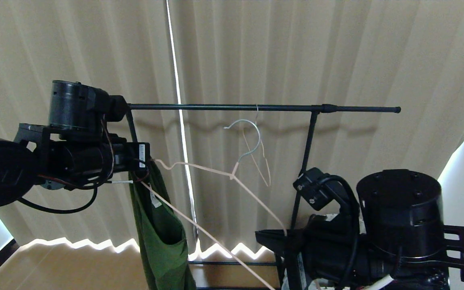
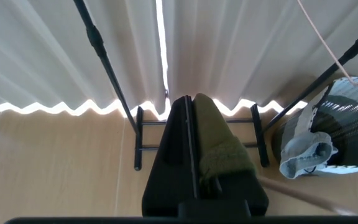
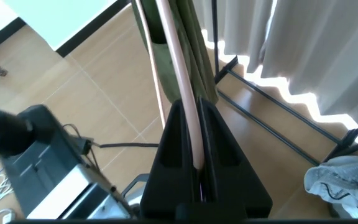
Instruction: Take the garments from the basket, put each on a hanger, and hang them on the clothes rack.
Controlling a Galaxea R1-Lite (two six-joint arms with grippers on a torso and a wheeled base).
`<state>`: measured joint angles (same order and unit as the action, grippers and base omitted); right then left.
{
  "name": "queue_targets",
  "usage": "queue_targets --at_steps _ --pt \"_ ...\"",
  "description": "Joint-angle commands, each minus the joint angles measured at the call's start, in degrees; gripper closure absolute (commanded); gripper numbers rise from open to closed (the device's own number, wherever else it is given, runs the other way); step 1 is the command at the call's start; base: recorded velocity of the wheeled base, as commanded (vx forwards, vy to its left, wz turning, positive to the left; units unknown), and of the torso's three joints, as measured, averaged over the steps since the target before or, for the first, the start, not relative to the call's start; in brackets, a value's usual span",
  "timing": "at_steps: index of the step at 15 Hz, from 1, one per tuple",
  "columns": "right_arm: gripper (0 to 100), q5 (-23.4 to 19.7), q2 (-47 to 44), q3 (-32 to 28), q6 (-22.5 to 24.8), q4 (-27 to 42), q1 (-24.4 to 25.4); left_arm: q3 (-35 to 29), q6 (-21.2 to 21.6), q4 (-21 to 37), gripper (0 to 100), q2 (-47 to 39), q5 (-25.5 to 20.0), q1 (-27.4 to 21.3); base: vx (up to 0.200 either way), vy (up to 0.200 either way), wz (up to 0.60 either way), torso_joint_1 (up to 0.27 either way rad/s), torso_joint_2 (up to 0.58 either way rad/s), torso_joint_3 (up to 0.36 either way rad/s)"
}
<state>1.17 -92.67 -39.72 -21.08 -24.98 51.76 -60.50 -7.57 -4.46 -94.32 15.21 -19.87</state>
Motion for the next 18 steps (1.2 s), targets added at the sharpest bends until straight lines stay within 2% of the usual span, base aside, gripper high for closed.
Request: queue_targets --at_steps 1,3,7,13,18 --pt "100 0.41 -4.18 -1.86 -0.1 -0.25 -0.43 0.03 0.01 -0.11 100 0.8 1.92 0.01 0.0 0.0 0.0 0.0 0.0 0.0" --pt "100 0.5 -6.91 -3.96 -0.19 -0.33 -1.05 0.3 -0.08 -0.11 100 0.98 4.21 -0.52 0.0 0.0 0.0 0.0 0.0 0.0" --pt "100 0.85 -11.04 -7.57 -0.72 -0.33 -1.93 1.79 -0.08 0.07 100 4.58 4.3 -3.6 0.0 0.0 0.0 0.0 0.0 0.0" --pt "100 0.85 -13.15 -9.77 -0.98 -0.33 -1.93 2.58 -0.87 -0.9 100 7.48 4.21 -15.64 0.0 0.0 0.0 0.0 0.0 0.0" --pt "100 1.03 -12.8 -9.5 -1.07 -0.33 -1.93 2.93 -0.96 -6.61 100 6.16 2.45 -20.56 0.0 0.0 0.0 0.0 0.0 0.0"
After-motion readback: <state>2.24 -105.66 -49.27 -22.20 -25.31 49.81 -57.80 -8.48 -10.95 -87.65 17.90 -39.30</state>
